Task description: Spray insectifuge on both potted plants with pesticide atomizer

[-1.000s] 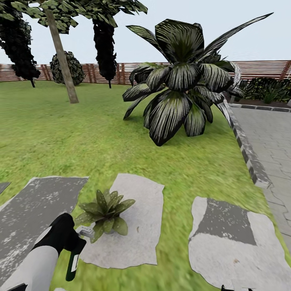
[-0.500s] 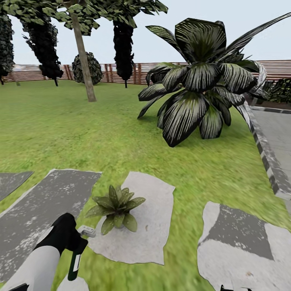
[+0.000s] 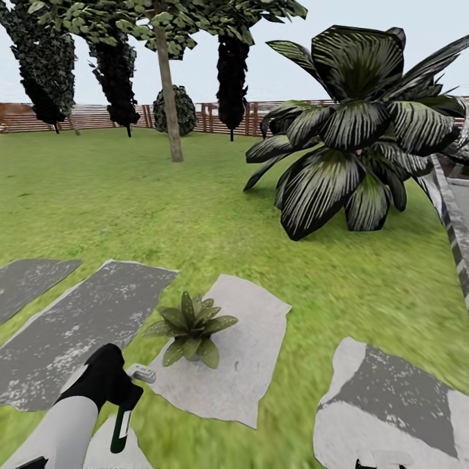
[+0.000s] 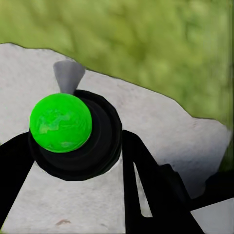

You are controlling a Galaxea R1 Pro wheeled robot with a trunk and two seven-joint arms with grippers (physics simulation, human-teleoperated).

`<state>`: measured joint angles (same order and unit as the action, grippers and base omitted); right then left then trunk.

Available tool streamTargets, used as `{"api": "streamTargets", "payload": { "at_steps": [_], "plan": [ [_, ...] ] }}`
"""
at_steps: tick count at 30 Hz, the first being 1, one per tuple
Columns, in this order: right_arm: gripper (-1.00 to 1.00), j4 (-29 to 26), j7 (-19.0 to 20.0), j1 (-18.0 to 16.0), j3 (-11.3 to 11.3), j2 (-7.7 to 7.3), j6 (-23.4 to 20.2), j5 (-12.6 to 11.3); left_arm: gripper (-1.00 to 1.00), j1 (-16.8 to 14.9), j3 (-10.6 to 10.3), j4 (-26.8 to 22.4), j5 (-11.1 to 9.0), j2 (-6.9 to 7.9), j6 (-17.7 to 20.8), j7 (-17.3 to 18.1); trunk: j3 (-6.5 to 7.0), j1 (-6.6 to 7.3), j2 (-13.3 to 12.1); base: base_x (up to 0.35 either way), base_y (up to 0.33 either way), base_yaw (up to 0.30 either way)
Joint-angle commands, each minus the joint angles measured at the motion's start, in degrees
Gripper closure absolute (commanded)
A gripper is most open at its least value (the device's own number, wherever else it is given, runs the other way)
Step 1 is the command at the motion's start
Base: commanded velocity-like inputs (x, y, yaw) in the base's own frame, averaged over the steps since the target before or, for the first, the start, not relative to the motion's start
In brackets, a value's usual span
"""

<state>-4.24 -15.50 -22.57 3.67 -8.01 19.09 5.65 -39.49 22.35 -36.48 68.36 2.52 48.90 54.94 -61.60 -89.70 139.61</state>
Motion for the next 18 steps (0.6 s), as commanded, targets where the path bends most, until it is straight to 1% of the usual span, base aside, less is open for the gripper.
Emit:
{"api": "streamTargets", "payload": {
  "at_steps": [1,3,5,13,18],
  "plan": [
    [-1.00,0.03,-0.13,-0.02,0.38,0.01,0.12,0.59,1.00,-0.06,0.24,-0.01,0.52,-0.07,0.23,0.52,-0.05,0.00,0.02,0.119,-0.311,0.277],
    [-1.00,0.02,-0.08,-0.02,0.39,0.01,0.11,0.59,1.00,-0.06,0.24,-0.04,0.54,-0.12,0.23,0.52,-0.05,0.00,0.02,0.130,-0.311,0.223],
    [-1.00,0.02,-0.06,-0.02,0.42,0.01,0.11,0.59,1.00,-0.06,0.24,-0.09,0.53,-0.14,0.23,0.52,-0.05,0.00,0.02,0.135,-0.311,0.091],
    [-1.00,0.07,-0.04,-0.02,0.39,0.01,0.10,0.59,1.00,-0.06,0.24,-0.23,0.47,-0.15,0.23,0.52,-0.05,0.00,0.02,0.110,-0.311,0.009],
    [-1.00,0.09,-0.05,-0.02,0.39,0.01,0.08,0.59,1.00,-0.06,0.24,-0.26,0.46,-0.15,0.23,0.52,-0.05,0.00,0.02,0.023,-0.311,0.000]
  ]
}}
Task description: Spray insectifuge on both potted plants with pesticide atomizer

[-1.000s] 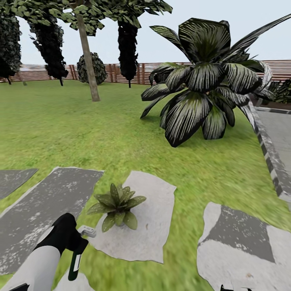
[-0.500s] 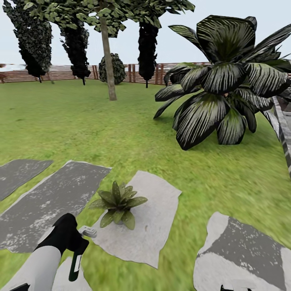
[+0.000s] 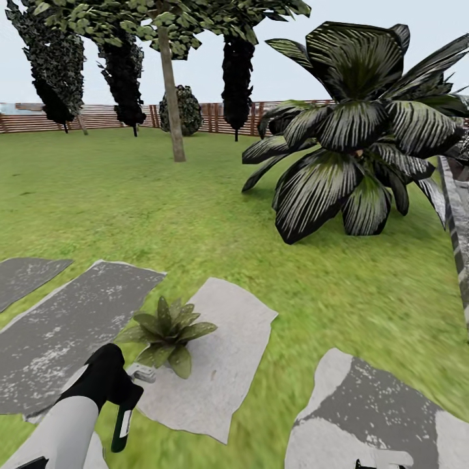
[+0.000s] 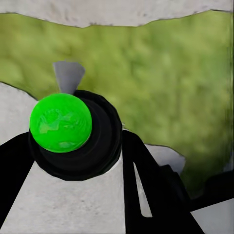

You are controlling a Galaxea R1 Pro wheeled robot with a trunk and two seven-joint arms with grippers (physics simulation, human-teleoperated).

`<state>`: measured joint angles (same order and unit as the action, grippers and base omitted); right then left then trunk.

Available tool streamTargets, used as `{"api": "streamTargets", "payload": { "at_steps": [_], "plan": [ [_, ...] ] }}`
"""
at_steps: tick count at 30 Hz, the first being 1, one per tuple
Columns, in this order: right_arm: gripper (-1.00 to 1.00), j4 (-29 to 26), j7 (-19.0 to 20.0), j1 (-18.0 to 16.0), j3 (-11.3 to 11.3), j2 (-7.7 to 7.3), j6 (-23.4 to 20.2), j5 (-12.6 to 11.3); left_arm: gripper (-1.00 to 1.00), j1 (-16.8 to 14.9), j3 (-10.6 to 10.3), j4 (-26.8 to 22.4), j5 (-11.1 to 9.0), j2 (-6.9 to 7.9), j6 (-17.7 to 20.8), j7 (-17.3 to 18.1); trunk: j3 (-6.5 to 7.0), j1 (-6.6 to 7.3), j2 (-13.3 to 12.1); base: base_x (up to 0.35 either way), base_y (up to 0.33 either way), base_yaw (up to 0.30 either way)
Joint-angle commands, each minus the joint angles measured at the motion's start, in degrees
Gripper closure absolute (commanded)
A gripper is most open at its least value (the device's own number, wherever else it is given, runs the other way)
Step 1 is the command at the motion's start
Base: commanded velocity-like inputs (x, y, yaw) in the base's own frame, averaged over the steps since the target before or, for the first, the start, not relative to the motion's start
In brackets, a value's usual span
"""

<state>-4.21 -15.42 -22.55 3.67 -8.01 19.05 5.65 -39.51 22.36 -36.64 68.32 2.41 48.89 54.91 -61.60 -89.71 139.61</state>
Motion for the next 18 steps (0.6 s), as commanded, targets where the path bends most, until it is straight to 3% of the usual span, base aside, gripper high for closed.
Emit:
{"api": "streamTargets", "payload": {
  "at_steps": [1,7,18],
  "plan": [
    [-1.00,0.07,-0.14,-0.03,0.40,0.03,0.12,0.59,1.00,-0.04,0.23,-0.09,0.50,-0.04,0.24,0.55,-0.05,0.01,0.02,0.003,-0.311,0.000],
    [-1.00,0.08,-0.14,-0.03,0.37,0.10,0.15,0.59,1.00,-0.04,0.23,-0.09,0.50,-0.04,0.24,0.55,-0.05,0.01,0.02,0.001,-0.311,0.063],
    [-1.00,0.08,-0.14,-0.03,0.37,0.10,0.14,0.59,1.00,-0.04,0.32,-0.18,0.50,-0.03,0.24,0.55,-0.05,0.01,0.02,0.129,-0.301,0.268]
  ]
}}
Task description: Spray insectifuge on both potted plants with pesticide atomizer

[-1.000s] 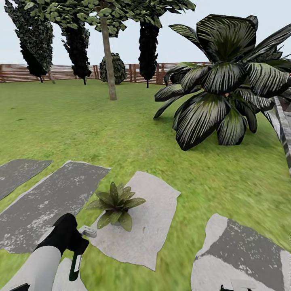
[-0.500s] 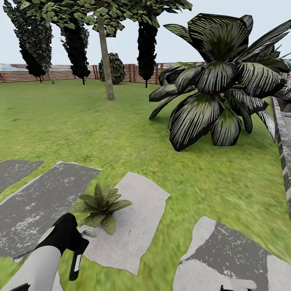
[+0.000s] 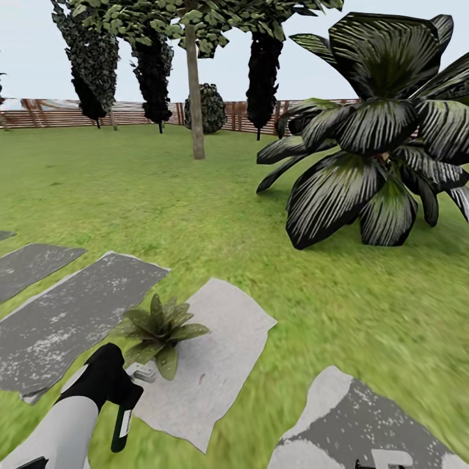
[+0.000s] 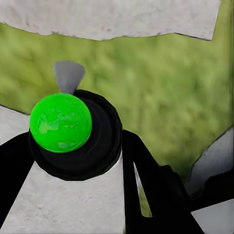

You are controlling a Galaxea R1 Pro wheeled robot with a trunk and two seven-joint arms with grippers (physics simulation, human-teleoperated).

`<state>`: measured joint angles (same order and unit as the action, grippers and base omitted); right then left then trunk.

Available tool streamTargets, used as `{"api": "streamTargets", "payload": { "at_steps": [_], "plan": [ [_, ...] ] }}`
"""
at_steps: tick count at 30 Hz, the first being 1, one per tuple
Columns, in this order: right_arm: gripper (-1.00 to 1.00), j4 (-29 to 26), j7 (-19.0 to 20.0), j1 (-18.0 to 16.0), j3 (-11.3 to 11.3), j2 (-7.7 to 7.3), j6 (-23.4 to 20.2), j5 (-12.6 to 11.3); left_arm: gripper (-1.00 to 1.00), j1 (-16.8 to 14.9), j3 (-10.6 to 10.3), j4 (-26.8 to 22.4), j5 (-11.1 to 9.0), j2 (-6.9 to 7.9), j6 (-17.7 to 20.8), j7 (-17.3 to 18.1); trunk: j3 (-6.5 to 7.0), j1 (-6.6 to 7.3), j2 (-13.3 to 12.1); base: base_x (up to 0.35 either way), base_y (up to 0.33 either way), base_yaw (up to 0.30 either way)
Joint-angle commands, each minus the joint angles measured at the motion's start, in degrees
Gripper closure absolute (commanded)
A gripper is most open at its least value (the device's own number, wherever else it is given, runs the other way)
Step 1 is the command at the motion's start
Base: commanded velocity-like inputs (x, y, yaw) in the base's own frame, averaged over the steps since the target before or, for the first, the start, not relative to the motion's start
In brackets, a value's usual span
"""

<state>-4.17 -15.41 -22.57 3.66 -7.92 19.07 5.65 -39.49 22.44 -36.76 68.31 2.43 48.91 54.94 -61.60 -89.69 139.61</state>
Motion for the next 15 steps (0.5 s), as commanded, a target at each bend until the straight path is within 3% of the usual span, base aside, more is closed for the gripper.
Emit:
{"api": "streamTargets", "payload": {
  "at_steps": [1,6,15],
  "plan": [
    [-1.00,0.04,-0.15,-0.02,0.39,0.01,0.11,0.59,1.00,-0.06,0.23,-0.07,0.51,-0.05,0.22,0.52,-0.05,-0.01,0.02,0.223,-0.257,0.277],
    [-1.00,0.04,-0.15,-0.02,0.39,0.01,0.10,0.59,1.00,-0.06,0.30,-0.10,0.44,-0.14,0.22,0.52,-0.05,-0.01,0.02,0.200,-0.190,0.277],
    [-1.00,0.04,-0.15,-0.02,0.39,0.01,0.11,0.59,1.00,-0.06,0.15,-0.07,0.51,-1.05,0.19,0.52,-0.05,-0.01,0.02,0.021,-0.017,0.277]
  ]
}}
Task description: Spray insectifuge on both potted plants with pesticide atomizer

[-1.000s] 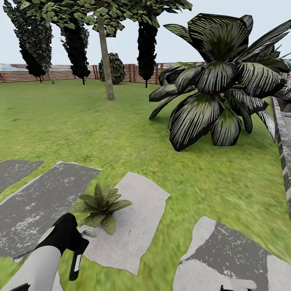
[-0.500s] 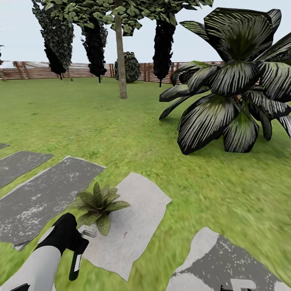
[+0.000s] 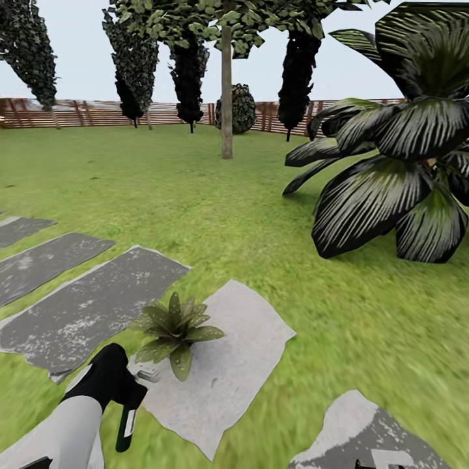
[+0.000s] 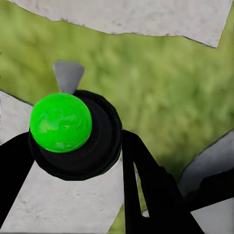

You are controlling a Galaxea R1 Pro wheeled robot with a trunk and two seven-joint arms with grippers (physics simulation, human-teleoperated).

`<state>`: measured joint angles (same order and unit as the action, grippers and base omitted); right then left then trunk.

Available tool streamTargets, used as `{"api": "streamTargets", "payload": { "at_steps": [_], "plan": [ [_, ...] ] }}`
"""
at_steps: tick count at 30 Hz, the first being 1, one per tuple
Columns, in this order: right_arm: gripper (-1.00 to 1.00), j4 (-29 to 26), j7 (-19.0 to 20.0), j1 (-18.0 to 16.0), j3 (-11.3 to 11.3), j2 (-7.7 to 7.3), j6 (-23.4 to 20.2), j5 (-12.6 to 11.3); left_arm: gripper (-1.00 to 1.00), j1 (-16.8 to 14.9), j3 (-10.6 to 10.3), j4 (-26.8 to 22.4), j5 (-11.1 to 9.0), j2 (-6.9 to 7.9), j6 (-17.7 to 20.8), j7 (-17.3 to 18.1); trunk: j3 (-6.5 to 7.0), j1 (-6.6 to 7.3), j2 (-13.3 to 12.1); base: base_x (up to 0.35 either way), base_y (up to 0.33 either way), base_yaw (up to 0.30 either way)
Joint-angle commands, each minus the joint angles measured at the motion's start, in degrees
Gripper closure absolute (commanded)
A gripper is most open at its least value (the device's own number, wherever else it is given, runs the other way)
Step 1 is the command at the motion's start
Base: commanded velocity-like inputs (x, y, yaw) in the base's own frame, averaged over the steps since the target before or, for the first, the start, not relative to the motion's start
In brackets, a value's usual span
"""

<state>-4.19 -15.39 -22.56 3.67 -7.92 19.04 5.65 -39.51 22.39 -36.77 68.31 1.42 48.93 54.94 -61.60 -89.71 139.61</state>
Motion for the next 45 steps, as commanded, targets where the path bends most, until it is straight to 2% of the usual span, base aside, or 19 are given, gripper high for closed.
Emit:
{"api": "streamTargets", "payload": {
  "at_steps": [1,7,15,24,29,34,37,39,40,44,45],
  "plan": [
    [-1.00,0.06,-0.17,-0.03,0.38,0.01,0.14,0.59,1.00,-0.05,0.21,-0.06,0.51,-0.07,0.17,0.52,-0.05,0.01,0.02,0.001,0.000,0.277],
    [-1.00,0.06,-0.14,-0.03,0.44,-0.03,0.21,0.59,1.00,-0.05,0.35,-0.14,0.51,-0.02,0.20,0.52,-0.05,0.01,0.02,0.000,-0.075,0.133],
    [-1.00,0.14,-0.09,-0.03,0.38,-0.43,0.14,0.70,1.00,-0.05,0.36,-0.15,0.51,-0.07,0.20,0.52,-0.05,0.01,0.02,0.063,-0.259,0.005],
    [-1.00,0.06,-0.11,-0.03,0.38,-0.10,0.17,0.60,1.00,-0.05,0.83,-0.15,0.51,-0.02,0.20,0.52,-0.05,0.01,0.02,0.158,-0.262,0.004],
    [-1.00,0.00,-0.17,-0.03,0.44,-0.08,0.20,0.59,1.00,-0.05,0.50,-0.55,0.78,0.06,0.49,0.54,-0.05,0.01,0.02,0.210,-0.191,0.235],
    [-1.00,-0.03,-0.17,-0.03,0.46,-0.16,0.19,0.59,1.00,-0.15,0.66,-0.94,0.86,0.80,0.85,0.90,-0.05,0.01,0.02,0.041,-0.033,0.275],
    [-1.00,-0.03,-0.17,-0.03,0.46,-0.17,0.15,0.59,1.00,-0.54,0.01,-0.41,1.03,0.92,1.30,1.30,-0.05,0.01,0.02,0.003,-0.002,0.278],
    [-1.00,-0.01,-0.16,-0.03,0.46,-0.17,0.13,0.59,1.00,-1.00,-0.65,-0.22,1.53,1.08,3.02,3.10,-0.05,0.01,0.02,0.000,0.000,0.278],
    [-1.00,-0.02,-0.16,-0.03,0.46,-0.17,0.13,0.59,1.00,-1.62,-1.61,-0.17,2.48,1.19,4.03,5.23,-0.05,0.01,0.02,0.000,0.000,0.278],
    [-1.00,-0.03,-0.14,-0.03,0.46,-0.17,0.13,0.59,1.00,-4.22,-7.23,-0.20,8.80,1.23,5.26,15.18,-0.05,0.01,0.02,0.000,0.000,0.278],
    [-1.00,-0.03,-0.15,-0.03,0.45,-0.17,0.13,0.59,1.00,-5.19,-8.34,-0.39,11.00,1.24,5.36,19.17,-0.05,0.01,0.02,0.000,0.000,0.278]
  ]
}}
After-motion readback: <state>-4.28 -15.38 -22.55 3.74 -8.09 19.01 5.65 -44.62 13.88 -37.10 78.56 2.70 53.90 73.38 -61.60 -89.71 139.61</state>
